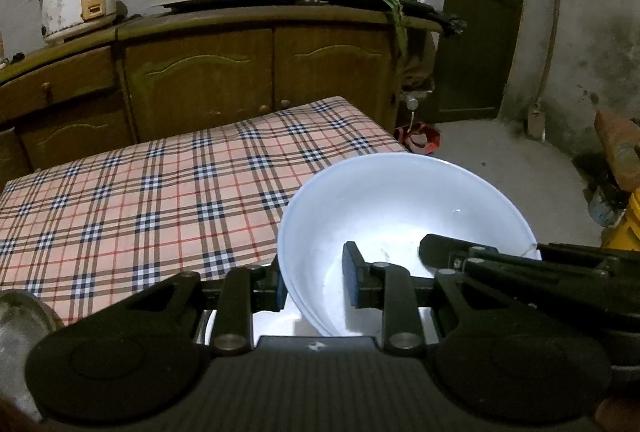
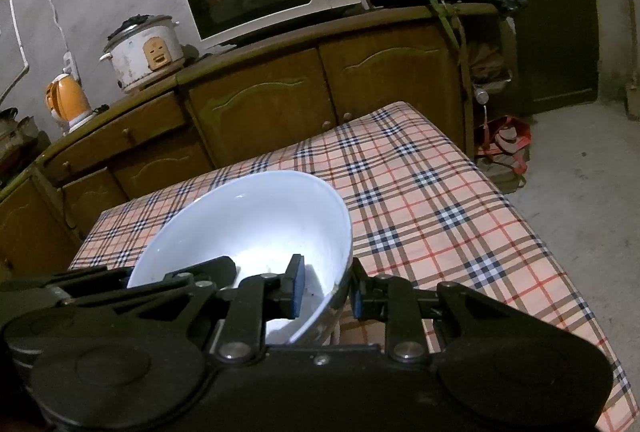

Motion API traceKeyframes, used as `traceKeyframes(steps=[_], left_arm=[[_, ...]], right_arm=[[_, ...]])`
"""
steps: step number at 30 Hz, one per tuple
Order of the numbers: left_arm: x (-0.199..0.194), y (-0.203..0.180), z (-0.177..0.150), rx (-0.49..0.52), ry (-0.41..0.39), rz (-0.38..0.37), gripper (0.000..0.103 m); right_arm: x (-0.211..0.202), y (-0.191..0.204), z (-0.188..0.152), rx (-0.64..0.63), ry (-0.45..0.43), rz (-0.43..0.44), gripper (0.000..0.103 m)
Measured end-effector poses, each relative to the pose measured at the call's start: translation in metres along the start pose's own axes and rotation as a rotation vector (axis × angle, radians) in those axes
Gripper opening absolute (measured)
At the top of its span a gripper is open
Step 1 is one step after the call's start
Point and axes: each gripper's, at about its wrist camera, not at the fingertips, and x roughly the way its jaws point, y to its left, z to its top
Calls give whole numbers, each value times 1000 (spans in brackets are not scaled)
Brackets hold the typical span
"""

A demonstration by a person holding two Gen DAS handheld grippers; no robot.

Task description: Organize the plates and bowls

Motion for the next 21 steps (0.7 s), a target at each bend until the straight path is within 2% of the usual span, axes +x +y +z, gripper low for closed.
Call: traceKeyframes(steps=[21], left_arm=[[2,12,-17,-18,48,27,28]], right_arm=[[11,12,-19,-20,66,21,30]])
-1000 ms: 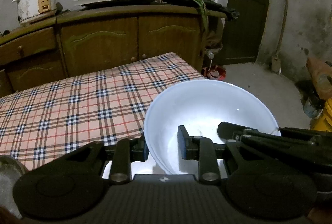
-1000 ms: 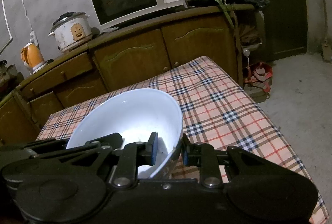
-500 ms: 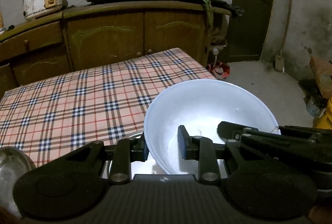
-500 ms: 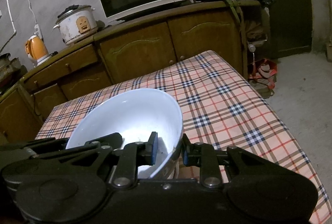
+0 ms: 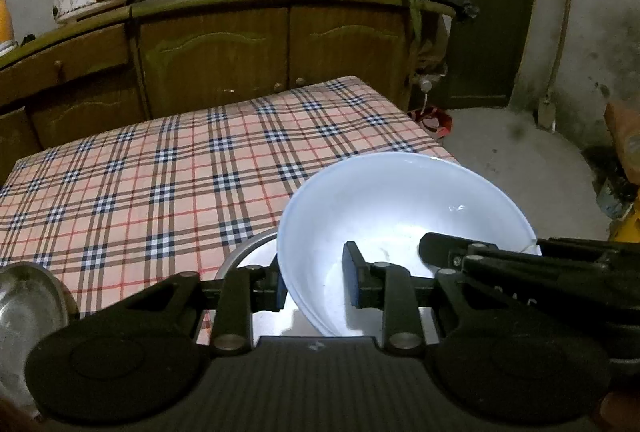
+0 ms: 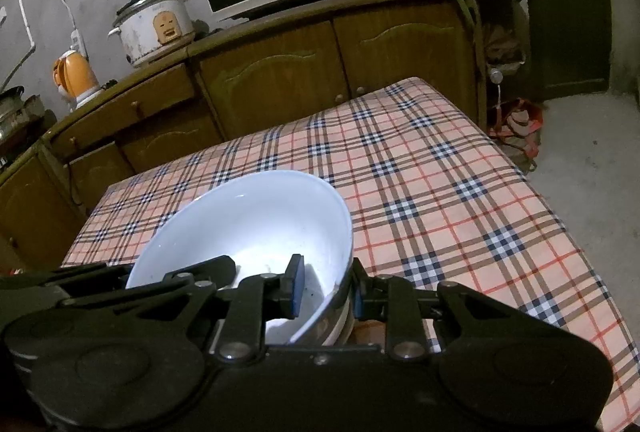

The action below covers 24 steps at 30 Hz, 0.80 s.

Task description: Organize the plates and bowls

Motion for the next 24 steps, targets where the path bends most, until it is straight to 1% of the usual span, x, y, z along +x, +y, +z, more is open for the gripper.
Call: traceKeyframes(steps=[24], left_arm=[[16,11,-15,-21,75,11,28]], right_arm=[[27,3,-16,-3,87,12,30]])
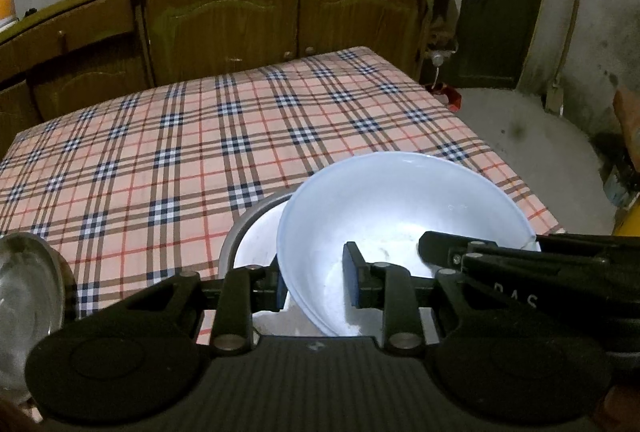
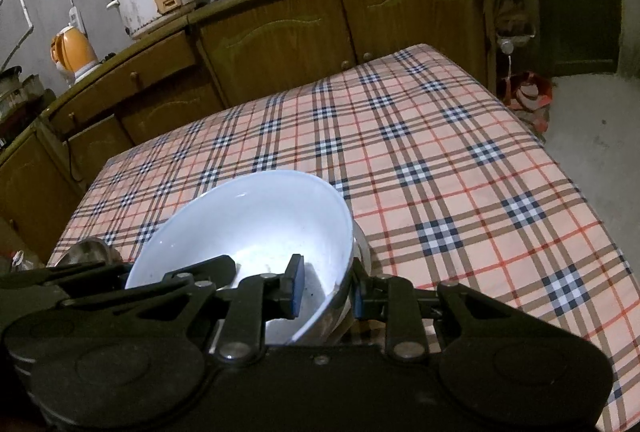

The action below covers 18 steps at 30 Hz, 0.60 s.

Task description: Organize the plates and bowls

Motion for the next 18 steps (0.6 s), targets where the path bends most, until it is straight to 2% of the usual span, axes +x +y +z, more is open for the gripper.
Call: traceKeyframes(steps=[11,18], left_arm=[[14,9,-7,-11,41,-3,29],[20,13,-9,-9,34,0,29]], right_arm=[[18,0,-8,-1,49,13,30],[27,1,-10,-7,53,19,30]])
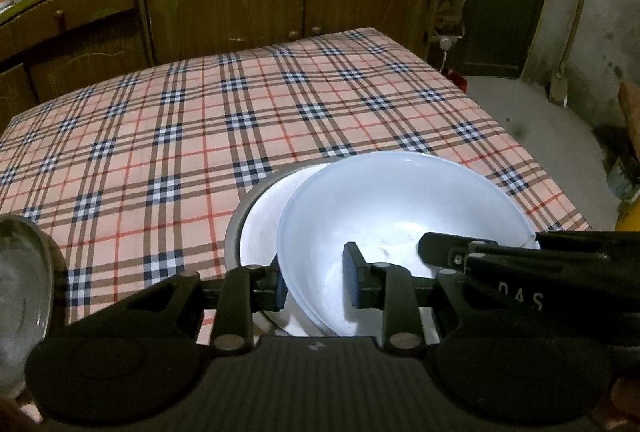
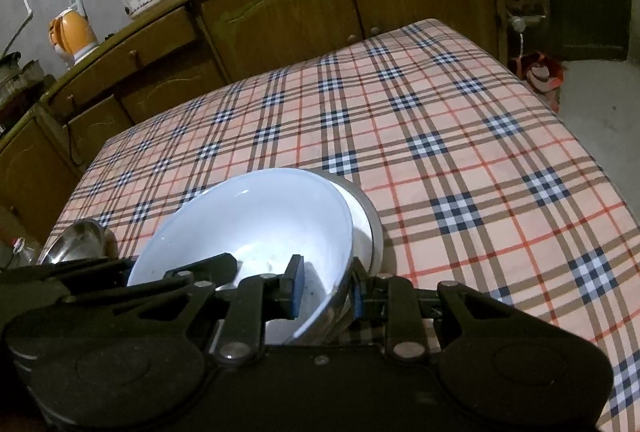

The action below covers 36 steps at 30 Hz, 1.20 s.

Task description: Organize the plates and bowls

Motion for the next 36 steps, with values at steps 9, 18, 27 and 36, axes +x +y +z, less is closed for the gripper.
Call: traceKeyframes(steps=[9,18,27,36], left_arm=[[14,12,1,-10,26,24,30],[24,15,3,-2,29,19,31],[25,18,2,-28,23,-22,34],[21,24,4,-70,2,-49,39]], right_arm=[[19,6,4,-28,28,7,30],[36,8,8,-45,47,-8,31],[35,0,11,-13,67,29,33],[31,1,16,-30,71,30,42]])
